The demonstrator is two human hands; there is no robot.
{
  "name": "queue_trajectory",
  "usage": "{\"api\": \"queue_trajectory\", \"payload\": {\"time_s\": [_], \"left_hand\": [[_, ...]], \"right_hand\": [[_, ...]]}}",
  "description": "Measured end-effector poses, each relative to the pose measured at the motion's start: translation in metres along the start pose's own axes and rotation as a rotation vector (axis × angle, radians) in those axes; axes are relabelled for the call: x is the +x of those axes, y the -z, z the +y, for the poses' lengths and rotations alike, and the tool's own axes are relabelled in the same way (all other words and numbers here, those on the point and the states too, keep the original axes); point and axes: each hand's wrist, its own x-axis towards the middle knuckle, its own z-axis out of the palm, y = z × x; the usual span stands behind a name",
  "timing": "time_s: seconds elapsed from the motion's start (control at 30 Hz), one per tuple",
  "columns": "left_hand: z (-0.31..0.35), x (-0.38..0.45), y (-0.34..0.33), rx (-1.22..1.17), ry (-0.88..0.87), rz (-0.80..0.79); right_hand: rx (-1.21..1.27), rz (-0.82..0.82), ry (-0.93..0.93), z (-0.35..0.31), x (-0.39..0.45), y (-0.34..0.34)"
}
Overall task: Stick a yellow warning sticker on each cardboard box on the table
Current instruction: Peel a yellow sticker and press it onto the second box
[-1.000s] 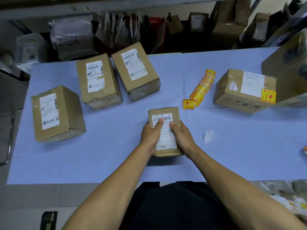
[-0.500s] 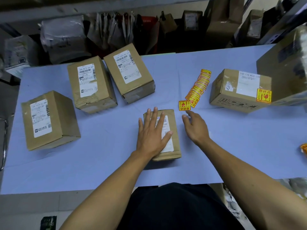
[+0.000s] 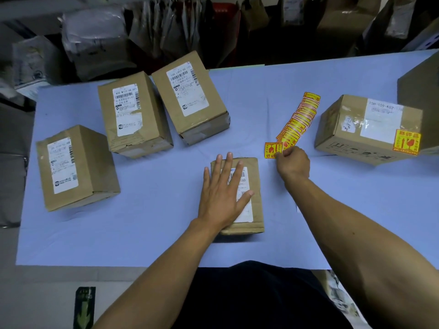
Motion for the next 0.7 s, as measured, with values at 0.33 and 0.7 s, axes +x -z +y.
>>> {"api": "queue_trajectory", "payload": {"time_s": [0.33,0.7], "left_hand": [[0.005,-0.009,0.021,-0.23,-0.02,0.049],[0.041,-0.023,0.078,-1.602,0.539,-0.084]], "right_hand": [[0.586,-0.244,-0.013,-0.005,-0.075,0.038],[0.592,-0.483,0.139,-0.006,-0.142,0.054]]}}
